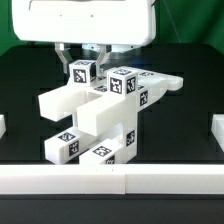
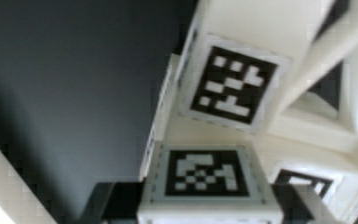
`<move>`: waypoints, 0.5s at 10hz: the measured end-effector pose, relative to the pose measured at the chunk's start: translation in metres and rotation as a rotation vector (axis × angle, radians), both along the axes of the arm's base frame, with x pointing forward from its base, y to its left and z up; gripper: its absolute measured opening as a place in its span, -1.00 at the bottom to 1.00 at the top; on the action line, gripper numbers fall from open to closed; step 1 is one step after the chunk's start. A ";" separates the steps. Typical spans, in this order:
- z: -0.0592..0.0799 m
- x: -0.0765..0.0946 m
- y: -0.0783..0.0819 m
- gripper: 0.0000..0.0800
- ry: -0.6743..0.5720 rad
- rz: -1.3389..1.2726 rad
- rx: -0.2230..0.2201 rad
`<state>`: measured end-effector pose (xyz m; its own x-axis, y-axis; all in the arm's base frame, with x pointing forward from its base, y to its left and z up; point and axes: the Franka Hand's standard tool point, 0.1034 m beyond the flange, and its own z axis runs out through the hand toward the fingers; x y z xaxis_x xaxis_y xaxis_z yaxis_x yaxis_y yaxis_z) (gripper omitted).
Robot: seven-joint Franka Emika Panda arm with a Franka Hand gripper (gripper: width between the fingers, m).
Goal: Assemble chair
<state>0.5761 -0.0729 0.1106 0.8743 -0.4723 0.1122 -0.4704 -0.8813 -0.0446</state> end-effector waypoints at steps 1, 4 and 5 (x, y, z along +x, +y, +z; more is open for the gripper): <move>0.000 0.000 0.000 -0.29 -0.003 -0.116 0.014; 0.000 0.000 0.001 -0.29 -0.003 -0.446 0.082; 0.000 0.000 0.001 -0.29 -0.003 -0.478 0.086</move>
Offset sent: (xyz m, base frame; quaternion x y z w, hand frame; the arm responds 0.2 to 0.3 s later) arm 0.0028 -0.0013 -0.0064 0.0136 -0.0382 0.3452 0.9377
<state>0.5761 -0.0717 0.1103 0.5569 -0.8286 0.0576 -0.8214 -0.5597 -0.1097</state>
